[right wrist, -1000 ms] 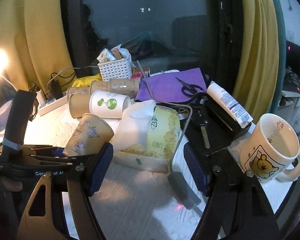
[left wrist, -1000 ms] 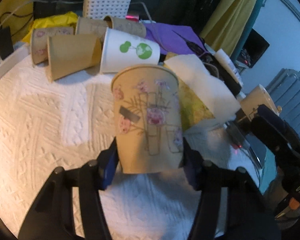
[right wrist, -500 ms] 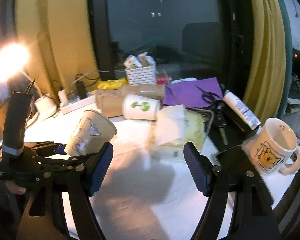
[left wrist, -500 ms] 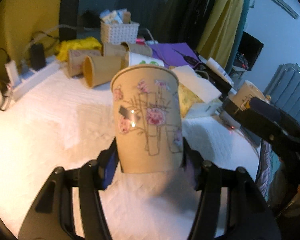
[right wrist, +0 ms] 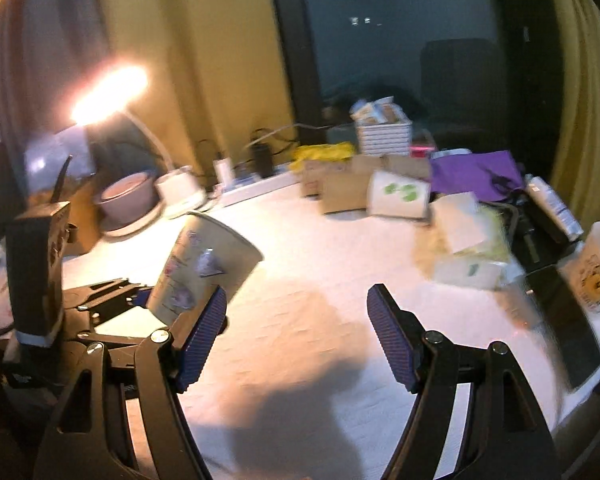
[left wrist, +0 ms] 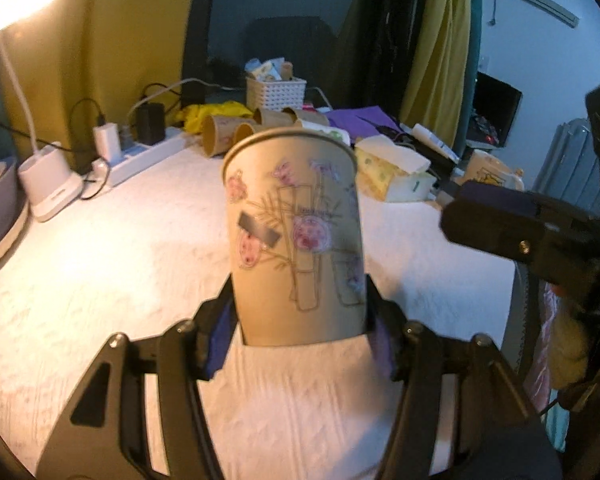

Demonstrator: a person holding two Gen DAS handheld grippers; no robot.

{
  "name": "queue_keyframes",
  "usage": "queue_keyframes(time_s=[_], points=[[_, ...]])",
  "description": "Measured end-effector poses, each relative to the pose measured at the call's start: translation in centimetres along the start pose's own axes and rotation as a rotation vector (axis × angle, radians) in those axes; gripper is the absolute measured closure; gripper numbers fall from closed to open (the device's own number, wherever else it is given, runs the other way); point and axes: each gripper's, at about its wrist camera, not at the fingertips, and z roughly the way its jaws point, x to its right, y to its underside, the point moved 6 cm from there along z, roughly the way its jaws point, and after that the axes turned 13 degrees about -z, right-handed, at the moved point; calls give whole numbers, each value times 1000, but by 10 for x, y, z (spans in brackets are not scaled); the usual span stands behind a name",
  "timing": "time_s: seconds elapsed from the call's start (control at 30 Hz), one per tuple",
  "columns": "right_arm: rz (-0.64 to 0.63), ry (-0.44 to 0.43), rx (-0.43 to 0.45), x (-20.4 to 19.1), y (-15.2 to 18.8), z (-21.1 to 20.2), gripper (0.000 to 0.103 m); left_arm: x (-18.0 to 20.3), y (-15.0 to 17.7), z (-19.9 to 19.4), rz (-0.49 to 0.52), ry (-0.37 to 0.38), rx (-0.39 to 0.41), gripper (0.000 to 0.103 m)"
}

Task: Flip cup upright
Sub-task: 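Grasp the cup with the right tool while the left tool releases it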

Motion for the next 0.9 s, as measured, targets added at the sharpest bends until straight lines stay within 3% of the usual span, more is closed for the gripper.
queue_keyframes(time_s=[0.3,0.57,0.73,0.9], points=[[-54,-110,-6,-66,5,-15,27,-12,42,-46,-10,24,60,45],[-41,-230,31,-114,20,-45,27,-7,74,-92,65,45,180,45],[-28,-312,24,-132,26,-54,27,9,88,-116,113,116,305,45],[7,-370,27,-132,26,-59,27,22,93,-117,160,141,312,45]])
